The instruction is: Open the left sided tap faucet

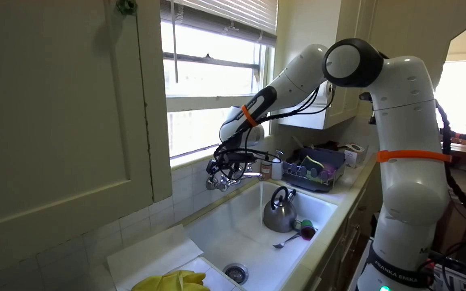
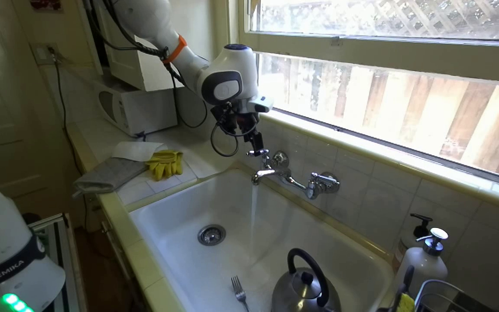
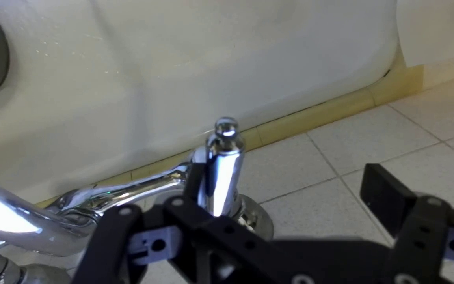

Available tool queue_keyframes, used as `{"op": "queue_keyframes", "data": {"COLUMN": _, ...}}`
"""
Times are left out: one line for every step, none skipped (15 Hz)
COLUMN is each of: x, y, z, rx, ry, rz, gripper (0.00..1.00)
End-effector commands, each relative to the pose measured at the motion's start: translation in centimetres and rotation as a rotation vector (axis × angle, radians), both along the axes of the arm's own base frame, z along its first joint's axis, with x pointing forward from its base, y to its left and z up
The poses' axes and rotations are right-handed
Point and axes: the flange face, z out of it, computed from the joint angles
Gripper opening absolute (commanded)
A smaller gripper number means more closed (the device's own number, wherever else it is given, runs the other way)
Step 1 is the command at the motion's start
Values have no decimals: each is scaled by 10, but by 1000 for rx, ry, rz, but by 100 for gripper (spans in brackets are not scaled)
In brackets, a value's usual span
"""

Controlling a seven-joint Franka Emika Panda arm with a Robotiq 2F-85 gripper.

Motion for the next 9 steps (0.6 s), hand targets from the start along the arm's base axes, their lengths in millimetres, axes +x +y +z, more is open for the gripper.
{"op": "queue_keyframes", "data": {"x": 11, "y": 15, "z": -6, "rx": 14, "ry": -14, "rz": 27, "gripper": 100}}
{"op": "queue_keyframes", "data": {"x": 12, "y": 17, "z": -7, "rx": 14, "ry": -14, "rz": 32, "gripper": 100}}
{"op": "queue_keyframes", "data": {"x": 13, "y": 19, "z": -8, "rx": 15, "ry": -13, "rz": 38, "gripper": 100}}
{"op": "queue_keyframes", "data": {"x": 14, "y": 22, "z": -8, "rx": 15, "ry": -11, "rz": 42, "gripper": 100}}
{"op": "queue_keyframes", "data": {"x": 15, "y": 24, "z": -9, "rx": 19, "ry": -10, "rz": 42, "gripper": 100}}
{"op": "queue_keyframes", "data": {"x": 16, "y": 26, "z": -9, "rx": 22, "ry": -9, "rz": 40, "gripper": 100}}
{"op": "queue_keyframes", "data": {"x": 17, "y": 29, "z": -9, "rx": 22, "ry": -7, "rz": 41, "gripper": 100}}
{"op": "queue_keyframes", "data": {"x": 19, "y": 33, "z": -9, "rx": 23, "ry": -10, "rz": 40, "gripper": 100}}
{"op": "queue_keyframes", "data": {"x": 20, "y": 36, "z": -9, "rx": 23, "ry": -9, "rz": 40, "gripper": 100}}
